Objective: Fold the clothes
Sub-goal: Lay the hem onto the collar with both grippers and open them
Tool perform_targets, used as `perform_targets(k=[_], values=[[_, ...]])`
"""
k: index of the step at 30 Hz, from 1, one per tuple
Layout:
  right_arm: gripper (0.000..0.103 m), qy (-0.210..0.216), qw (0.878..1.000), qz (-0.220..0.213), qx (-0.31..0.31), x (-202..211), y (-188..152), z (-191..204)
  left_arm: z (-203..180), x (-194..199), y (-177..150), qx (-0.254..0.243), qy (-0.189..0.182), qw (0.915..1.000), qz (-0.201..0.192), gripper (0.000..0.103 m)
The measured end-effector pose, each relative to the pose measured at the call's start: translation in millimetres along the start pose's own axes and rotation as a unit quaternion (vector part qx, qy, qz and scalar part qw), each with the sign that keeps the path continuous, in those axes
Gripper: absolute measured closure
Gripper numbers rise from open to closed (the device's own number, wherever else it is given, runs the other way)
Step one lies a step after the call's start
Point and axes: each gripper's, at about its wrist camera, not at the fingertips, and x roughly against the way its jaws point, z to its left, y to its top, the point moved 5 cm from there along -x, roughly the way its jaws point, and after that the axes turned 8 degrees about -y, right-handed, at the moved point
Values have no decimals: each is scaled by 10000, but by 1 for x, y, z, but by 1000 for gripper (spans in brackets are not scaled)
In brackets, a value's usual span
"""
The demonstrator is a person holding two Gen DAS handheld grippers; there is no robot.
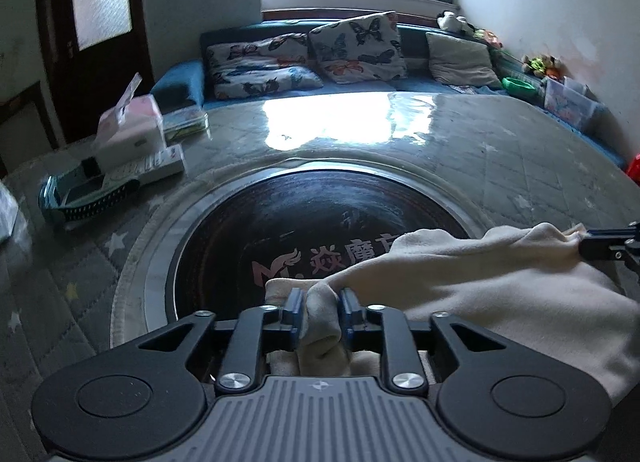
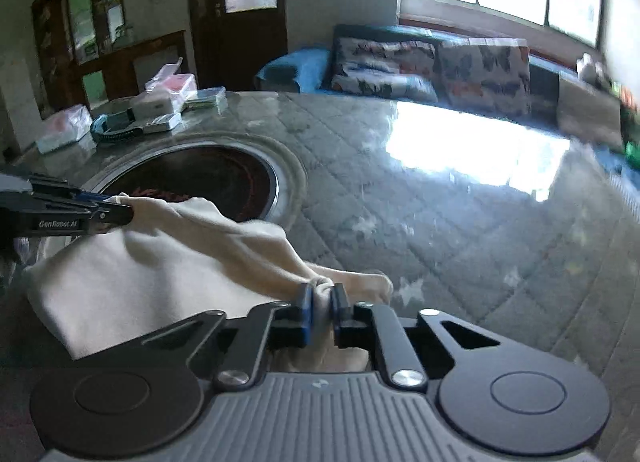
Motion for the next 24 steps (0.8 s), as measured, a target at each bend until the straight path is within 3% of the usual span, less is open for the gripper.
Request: perform_targets(k=[4,6,8,13,15,19,24], values=[[96,-218,9992,-294,148,6,14,6,5,0,0,336,-41,9994,11,71],[96,-328,9992,-209,127,-4,12,4,6,2,-1,389,-6,9992,15,67],[96,-409,9991,-51,98,-15,6,1,7,3,-1,441,28,9990,18,55],[91,-371,9991,-121,-163,-7,10,-7,10,7,-2,573,115,9983,27,47],[90,-252,9993,-192,-222,-1,16,-7,9,8,1,635,103,9979,-2,44],[90,90,9994,-240,-239,-1,26,8,4,8,6,665,142,9977,-26,21],[90,303,9994,-88,-138,-19,27,29,5,-1,7,783,269,9965,106,19]])
